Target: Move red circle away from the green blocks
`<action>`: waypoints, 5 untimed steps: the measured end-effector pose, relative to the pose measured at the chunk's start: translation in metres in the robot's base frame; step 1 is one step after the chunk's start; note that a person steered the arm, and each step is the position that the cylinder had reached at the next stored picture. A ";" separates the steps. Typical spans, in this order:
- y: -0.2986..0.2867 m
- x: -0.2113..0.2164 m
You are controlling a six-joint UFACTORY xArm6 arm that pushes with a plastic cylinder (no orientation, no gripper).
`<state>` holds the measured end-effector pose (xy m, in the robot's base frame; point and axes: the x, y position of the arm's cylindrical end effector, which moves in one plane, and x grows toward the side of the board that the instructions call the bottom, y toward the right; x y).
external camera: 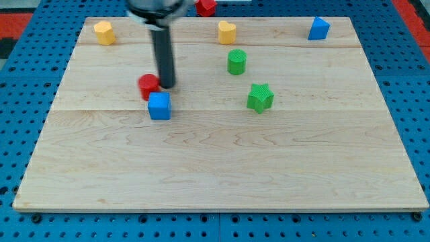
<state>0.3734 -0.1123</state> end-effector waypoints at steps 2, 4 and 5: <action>-0.001 0.013; -0.082 0.026; -0.059 0.023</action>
